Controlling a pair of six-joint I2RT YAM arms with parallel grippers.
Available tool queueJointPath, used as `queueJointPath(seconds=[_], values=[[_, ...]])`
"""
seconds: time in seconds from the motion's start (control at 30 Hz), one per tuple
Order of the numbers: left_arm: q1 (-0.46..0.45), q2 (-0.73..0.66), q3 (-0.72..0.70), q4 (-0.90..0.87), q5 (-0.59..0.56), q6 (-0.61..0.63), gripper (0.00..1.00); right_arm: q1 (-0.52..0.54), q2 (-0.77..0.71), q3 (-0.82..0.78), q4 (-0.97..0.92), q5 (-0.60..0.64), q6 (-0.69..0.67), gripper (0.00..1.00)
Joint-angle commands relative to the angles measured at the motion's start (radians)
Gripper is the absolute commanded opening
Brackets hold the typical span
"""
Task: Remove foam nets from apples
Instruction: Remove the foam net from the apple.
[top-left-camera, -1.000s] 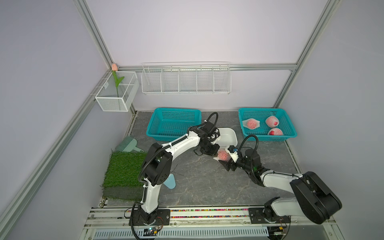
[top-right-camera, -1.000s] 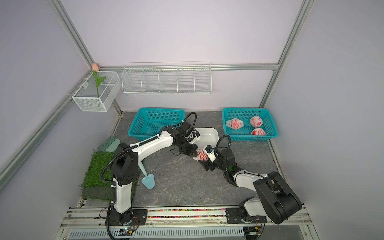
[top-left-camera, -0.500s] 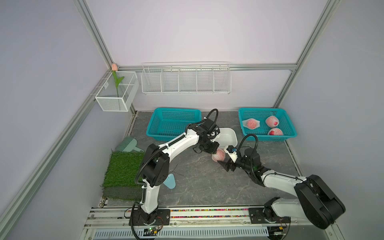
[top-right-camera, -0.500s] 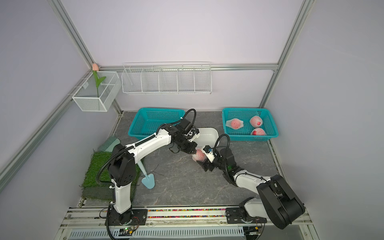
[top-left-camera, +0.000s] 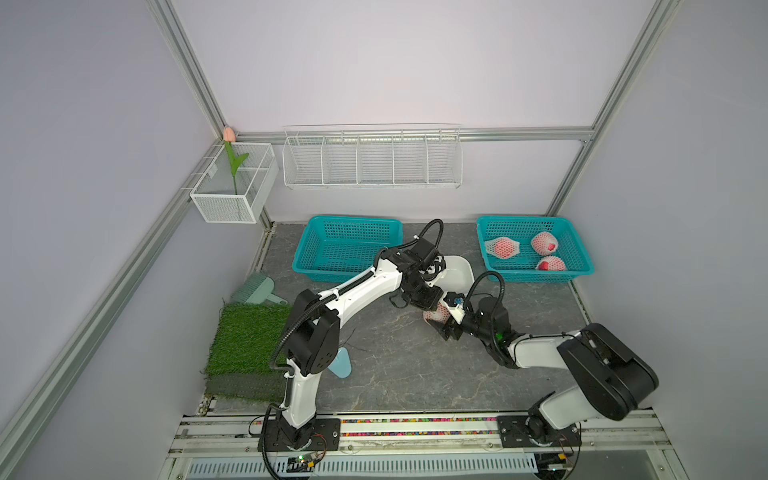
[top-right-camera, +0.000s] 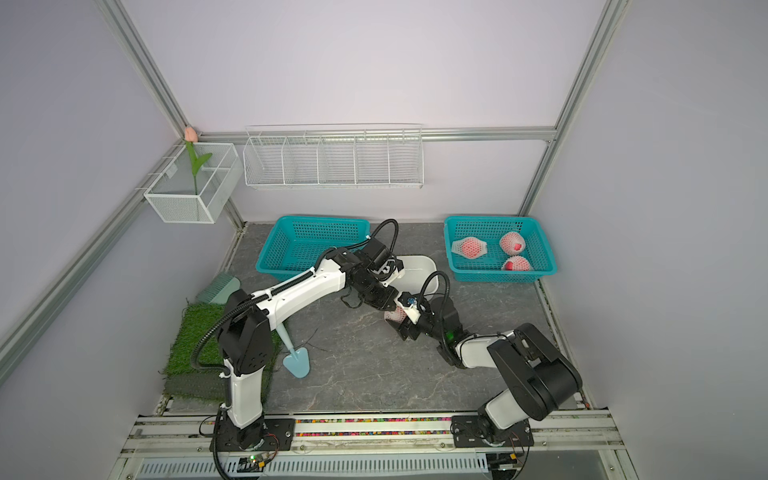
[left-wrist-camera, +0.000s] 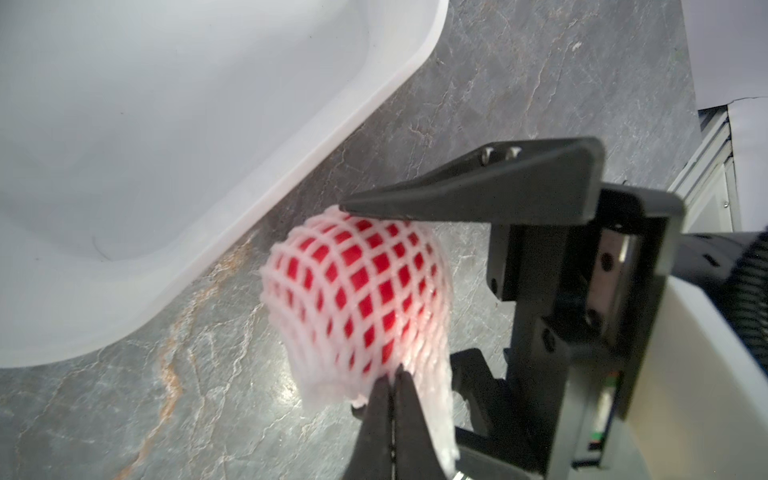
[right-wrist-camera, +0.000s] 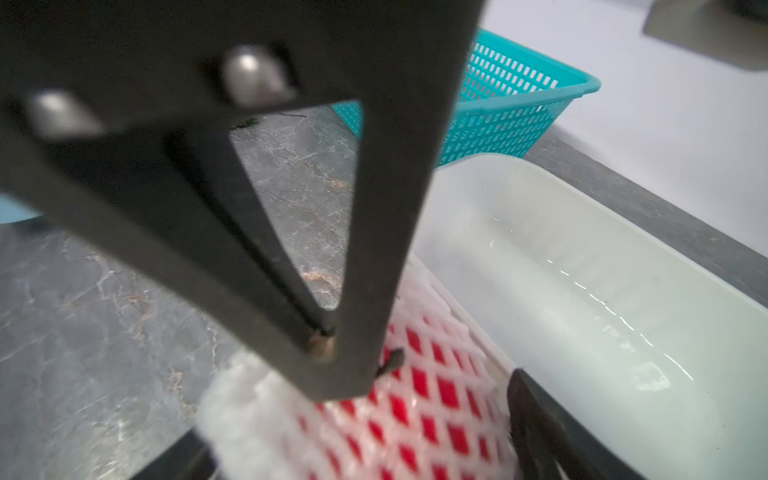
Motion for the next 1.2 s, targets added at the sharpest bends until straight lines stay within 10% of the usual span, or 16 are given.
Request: queueJointPath(seconds=[0.0, 0.13, 0.6, 0.73, 1.07, 1.17], values=[[-0.006, 0.028, 0.028, -0.041, 0.033, 0.021, 0.0, 0.008, 0.034, -0.037, 0.233, 0.056, 0.041, 0.91], [-0.006, 0.029, 0.023, -0.036, 0.029, 0.022, 0.0, 0.008, 0.033, -0.037, 0.213, 0.025, 0.021, 0.98], [0.007, 0.062, 0.068, -0.051, 0.034, 0.017, 0.0, 0.008, -0.048, -0.029, 0.069, -0.043, -0.002, 0.75], [0.007, 0.067, 0.071, -0.04, 0.039, 0.011, 0.0, 0.008, -0.056, 0.001, 0.003, -0.052, -0.004, 0.54], [0.007, 0.069, 0.097, -0.017, 0.059, -0.003, 0.0, 0.008, -0.029, -0.018, 0.062, -0.031, 0.021, 0.41], [0.009, 0.061, 0.094, -0.003, 0.058, -0.006, 0.14, 0.008, -0.032, -0.014, 0.062, -0.022, 0.024, 0.33]])
